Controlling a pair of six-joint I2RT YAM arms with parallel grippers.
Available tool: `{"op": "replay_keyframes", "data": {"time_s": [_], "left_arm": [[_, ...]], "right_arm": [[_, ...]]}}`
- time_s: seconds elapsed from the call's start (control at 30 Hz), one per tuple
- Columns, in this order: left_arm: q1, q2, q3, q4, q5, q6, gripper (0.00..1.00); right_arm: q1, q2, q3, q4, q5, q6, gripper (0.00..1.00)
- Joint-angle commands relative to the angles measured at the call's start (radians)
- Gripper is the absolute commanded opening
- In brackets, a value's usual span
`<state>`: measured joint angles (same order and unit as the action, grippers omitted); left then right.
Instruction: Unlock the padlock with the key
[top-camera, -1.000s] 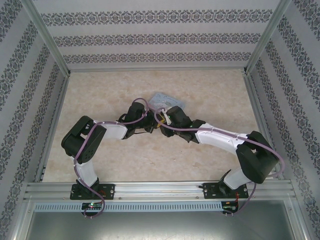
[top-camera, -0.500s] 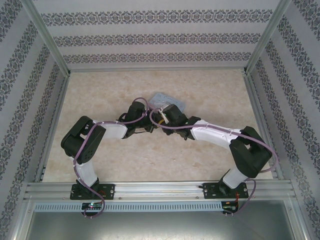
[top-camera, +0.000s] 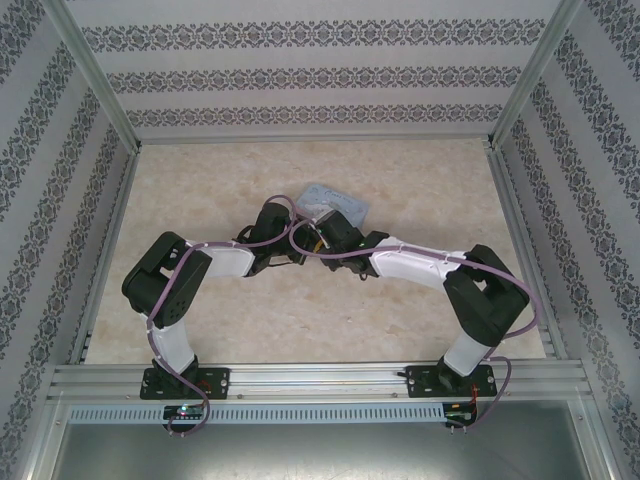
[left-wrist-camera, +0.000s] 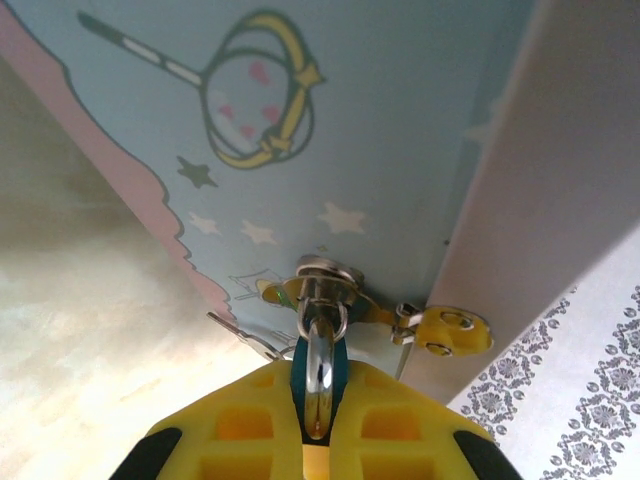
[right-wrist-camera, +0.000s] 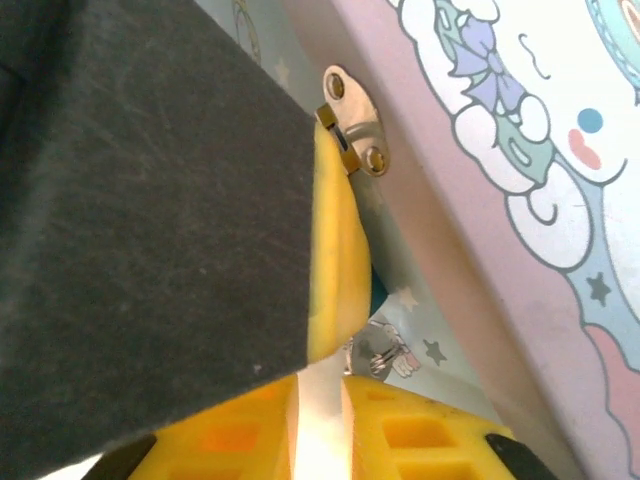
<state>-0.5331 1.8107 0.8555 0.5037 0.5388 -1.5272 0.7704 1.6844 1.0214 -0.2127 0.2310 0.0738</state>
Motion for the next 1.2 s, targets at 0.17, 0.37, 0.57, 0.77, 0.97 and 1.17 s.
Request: {"op": "replay_keyframes", "data": {"time_s": [0.17,0.37,0.57,0.77,0.97,1.17], "left_arm": [[-0.007,-0.021,0.028,0.028,0.062,-0.009,0.00],[-0.007,-0.015,0.017,0.040,0.061,-0.011,0.00],[-0.006,-0.002,-0.005,0.068,0.051,-0.005,0.00],[-0.006,0.013,-0.023,0.082,0.034,0.006,0.00],[-0.006,0.032,-0.037,0.071,0.020,0.051,0.00],[-0.005,0.023,-0.054,0.018,0.013,0.124,0.00]], "right_arm": [[0.008,0.057,0.037,0.030,0.128,0.037,0.05],[-0.004,0.046,0.035,0.042,0.012,0.126,0.00],[-0.117,-0.026,-0.040,0.160,-0.404,0.327,0.00],[-0.150,-0.105,-0.091,0.193,-0.500,0.399,0.25],[-0.143,-0.203,-0.211,0.257,-0.494,0.518,0.43],[-0.111,-0.196,-0.282,0.332,-0.448,0.599,0.44]]}}
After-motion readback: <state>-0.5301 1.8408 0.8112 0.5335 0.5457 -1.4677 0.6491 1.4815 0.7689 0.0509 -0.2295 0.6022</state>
